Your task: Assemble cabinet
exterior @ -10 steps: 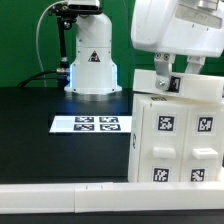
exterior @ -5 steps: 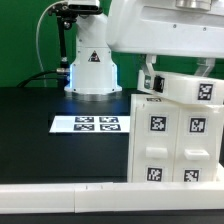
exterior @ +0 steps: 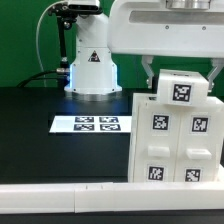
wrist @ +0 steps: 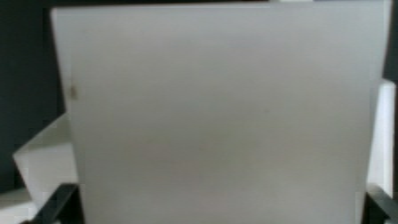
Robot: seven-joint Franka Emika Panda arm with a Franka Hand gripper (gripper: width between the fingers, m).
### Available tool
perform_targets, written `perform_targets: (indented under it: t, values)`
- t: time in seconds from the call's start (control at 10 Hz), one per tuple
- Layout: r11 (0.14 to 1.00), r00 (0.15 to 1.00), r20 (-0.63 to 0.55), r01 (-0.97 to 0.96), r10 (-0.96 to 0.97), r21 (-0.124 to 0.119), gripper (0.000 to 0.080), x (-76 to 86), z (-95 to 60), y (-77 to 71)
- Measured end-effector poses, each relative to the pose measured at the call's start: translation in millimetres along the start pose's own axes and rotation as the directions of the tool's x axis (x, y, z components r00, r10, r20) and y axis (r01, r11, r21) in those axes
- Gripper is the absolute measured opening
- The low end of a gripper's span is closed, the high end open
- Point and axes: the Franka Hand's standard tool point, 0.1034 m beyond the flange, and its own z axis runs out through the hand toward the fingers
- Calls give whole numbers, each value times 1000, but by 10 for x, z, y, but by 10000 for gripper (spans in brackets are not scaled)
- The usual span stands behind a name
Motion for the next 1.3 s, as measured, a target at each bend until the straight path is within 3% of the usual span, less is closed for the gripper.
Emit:
perform_targets:
  t: [0.2,0.5,0.7,0.9,1.2,1.3]
  values:
    - [978,978,-8,-208,208,4,554,25,16,37]
    - [744,744,5,-668,668,20,554,-23,11,-20]
    - [567,569,42,-822,822,52,554,25,14,-52]
    - [496,498,53,-867,865,54,554,28,13,-72]
    - [544,547,51,-837,836,56,554,20,17,-85]
    - [609,612,48,-790,789,62,784,21,-2,-87]
